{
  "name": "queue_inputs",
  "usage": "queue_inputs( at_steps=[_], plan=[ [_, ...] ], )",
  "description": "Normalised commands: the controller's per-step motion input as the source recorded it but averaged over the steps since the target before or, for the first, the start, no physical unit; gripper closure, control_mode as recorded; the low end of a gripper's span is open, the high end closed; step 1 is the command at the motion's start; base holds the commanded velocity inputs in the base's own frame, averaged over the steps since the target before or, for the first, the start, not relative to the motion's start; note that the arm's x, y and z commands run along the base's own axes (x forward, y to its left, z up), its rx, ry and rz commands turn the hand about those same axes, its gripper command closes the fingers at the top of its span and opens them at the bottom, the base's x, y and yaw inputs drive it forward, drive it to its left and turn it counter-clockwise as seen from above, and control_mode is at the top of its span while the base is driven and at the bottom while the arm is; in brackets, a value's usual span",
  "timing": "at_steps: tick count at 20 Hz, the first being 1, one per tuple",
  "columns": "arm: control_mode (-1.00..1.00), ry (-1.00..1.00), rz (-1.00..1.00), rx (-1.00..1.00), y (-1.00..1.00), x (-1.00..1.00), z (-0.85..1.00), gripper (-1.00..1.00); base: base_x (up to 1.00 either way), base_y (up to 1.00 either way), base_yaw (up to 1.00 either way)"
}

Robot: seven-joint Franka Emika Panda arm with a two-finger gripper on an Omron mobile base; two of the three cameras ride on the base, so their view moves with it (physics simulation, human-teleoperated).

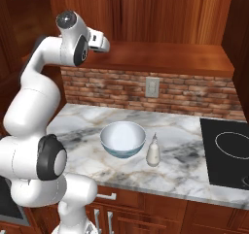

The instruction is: Retrieve the bottle and the shaker from the cabinet and place them next to the mixing bowl on the counter. Then add garlic from the fridge to the mixing bowl.

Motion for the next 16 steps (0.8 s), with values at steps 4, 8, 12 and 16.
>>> queue_inputs(
  at_steps=[4, 8, 12, 16],
  plan=[
    [-1.00, 0.00, -0.02, 0.00, -0.06, 0.01, 0.00, -1.00, 0.00, 0.00, 0.00],
    [-1.00, 0.00, 0.00, 0.00, 0.06, 0.02, 0.00, -1.00, 0.00, 0.00, 0.00],
    [-1.00, 0.00, 0.00, 0.00, 0.14, 0.12, 0.00, -1.00, 0.00, 0.00, 0.00],
    [-1.00, 0.00, 0.00, 0.00, 0.06, 0.18, 0.00, -1.00, 0.00, 0.00, 0.00]
  ],
)
